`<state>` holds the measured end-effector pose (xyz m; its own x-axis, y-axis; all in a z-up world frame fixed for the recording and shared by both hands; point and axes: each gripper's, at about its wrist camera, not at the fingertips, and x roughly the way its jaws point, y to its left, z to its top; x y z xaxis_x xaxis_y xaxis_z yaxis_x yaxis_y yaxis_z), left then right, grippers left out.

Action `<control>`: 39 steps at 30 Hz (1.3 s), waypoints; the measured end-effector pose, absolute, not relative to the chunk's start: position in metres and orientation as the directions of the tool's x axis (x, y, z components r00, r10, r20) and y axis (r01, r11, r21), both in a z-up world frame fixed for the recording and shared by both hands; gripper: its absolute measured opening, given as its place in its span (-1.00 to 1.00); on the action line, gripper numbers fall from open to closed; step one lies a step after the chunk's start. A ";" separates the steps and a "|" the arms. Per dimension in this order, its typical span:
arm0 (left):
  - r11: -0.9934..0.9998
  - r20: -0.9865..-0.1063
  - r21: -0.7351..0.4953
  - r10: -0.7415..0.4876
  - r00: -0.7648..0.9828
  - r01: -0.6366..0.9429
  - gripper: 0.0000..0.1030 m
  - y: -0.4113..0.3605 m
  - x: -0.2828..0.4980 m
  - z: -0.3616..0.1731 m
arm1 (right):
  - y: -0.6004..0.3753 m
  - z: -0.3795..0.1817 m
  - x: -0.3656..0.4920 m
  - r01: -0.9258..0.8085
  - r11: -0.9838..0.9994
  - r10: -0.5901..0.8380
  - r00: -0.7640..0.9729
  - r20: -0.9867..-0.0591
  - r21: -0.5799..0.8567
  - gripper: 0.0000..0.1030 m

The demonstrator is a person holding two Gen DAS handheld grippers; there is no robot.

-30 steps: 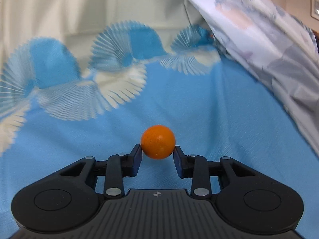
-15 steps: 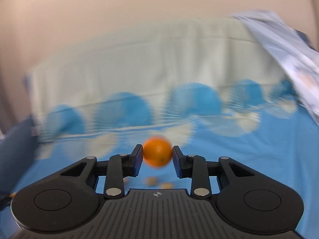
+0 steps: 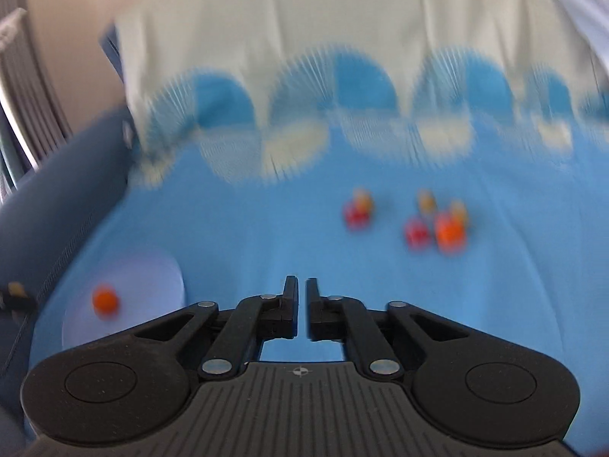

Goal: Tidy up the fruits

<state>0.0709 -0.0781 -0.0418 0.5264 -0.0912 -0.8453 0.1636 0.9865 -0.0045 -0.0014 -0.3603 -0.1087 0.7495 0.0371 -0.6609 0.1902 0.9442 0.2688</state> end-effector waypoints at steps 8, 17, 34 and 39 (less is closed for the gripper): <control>0.987 -0.846 -0.017 -0.100 0.524 0.161 -0.46 -0.078 0.086 -0.047 | -0.407 -0.116 0.001 0.364 0.921 -0.183 0.715 -0.675 0.136 0.08; 0.989 -0.864 -0.003 -0.078 0.497 0.150 -0.46 -0.084 0.099 -0.052 | -0.473 -0.189 0.111 0.437 0.898 -0.326 0.603 -0.728 -0.041 0.14; 0.990 -0.841 -0.006 -0.082 0.535 0.142 -0.46 -0.064 0.069 -0.018 | -0.380 -0.081 -0.010 0.198 0.960 -0.043 0.799 -0.600 0.196 -0.29; 0.989 -0.802 -0.007 -0.095 0.590 0.150 -0.46 -0.043 0.030 0.009 | -0.336 -0.017 -0.066 0.093 0.961 0.051 0.863 -0.503 0.259 -0.28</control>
